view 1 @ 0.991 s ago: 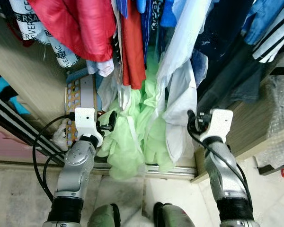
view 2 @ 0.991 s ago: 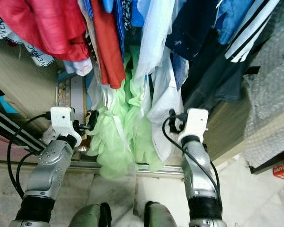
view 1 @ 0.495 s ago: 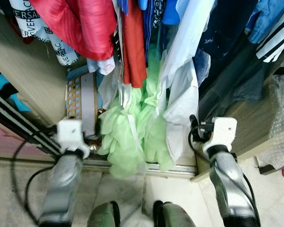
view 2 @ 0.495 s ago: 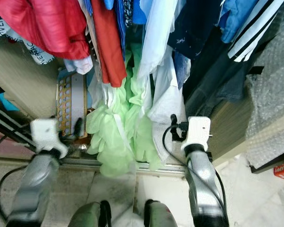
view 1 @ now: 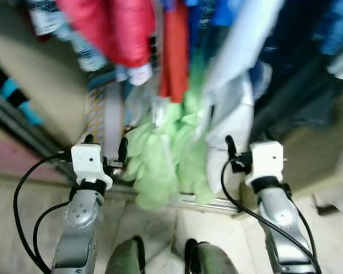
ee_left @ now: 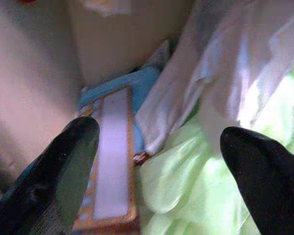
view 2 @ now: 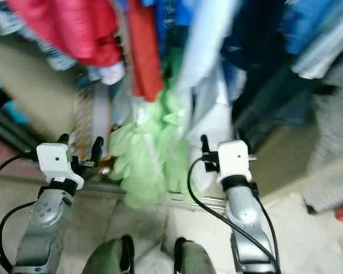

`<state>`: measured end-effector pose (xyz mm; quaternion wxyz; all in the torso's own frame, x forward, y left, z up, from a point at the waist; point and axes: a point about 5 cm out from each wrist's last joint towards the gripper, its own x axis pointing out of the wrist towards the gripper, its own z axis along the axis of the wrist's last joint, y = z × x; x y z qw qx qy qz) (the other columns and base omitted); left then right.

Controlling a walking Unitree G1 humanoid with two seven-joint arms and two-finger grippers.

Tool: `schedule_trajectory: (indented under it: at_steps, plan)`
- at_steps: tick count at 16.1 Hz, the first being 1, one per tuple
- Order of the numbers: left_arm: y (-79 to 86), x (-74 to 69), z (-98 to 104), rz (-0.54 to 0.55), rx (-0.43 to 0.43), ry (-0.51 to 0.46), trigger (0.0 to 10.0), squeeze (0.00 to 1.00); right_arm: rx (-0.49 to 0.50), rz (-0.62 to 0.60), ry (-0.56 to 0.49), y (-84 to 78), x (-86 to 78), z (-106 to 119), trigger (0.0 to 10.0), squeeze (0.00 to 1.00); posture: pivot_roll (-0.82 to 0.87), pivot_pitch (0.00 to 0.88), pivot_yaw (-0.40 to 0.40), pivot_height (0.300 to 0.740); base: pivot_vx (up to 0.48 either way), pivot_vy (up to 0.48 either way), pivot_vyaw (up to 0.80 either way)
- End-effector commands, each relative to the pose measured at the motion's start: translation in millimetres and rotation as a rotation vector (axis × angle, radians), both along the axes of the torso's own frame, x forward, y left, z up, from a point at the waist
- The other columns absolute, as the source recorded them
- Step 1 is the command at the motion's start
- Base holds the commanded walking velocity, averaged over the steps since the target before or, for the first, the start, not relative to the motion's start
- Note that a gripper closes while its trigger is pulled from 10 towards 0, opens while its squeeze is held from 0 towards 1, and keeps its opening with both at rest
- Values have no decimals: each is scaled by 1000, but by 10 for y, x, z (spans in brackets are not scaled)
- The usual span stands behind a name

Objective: Clean up the room

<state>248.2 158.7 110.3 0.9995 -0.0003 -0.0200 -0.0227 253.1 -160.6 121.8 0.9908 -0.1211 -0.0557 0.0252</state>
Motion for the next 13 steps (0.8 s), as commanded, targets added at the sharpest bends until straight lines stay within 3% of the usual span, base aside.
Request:
schedule_trajectory:
  at_steps: [1, 6, 7, 8, 9, 13]
  plan:
    - [-9, 9, -5, -9, 27, 23, 10000, 0, -5, 9, -1, 24, -1, 28, 10000, 0, -27, 200, -3, 740, 0, 0, 800]
    - [-23, 114, -8, -7, 32, 18, 10000, 0, 32, 25, -15, 106, 85, 78, 10000, 0, -30, 205, -3, 740, 0, 0, 800]
    - [-17, 143, 13, 5, 31, 10, 10000, 231, 47, 26, -17, 124, 94, 77, 10000, 0, -29, 203, 1, 740, 0, 0, 800]
    - [-14, 153, 20, 11, 30, 9, 10000, 420, 56, 25, -17, 130, 97, 75, 10000, 341, -28, 204, 2, 740, 0, 0, 800]
    - [-1, 172, 26, 31, 26, 10, 10000, 1000, 82, 28, -14, 144, 100, 67, 10000, 1000, -29, 204, 4, 740, 0, 0, 800]
    - [20, 203, -2, 77, 22, 31, 10000, 1000, 117, 22, -10, 160, 127, 57, 10000, 1000, -25, 202, 8, 740, 0, 0, 800]
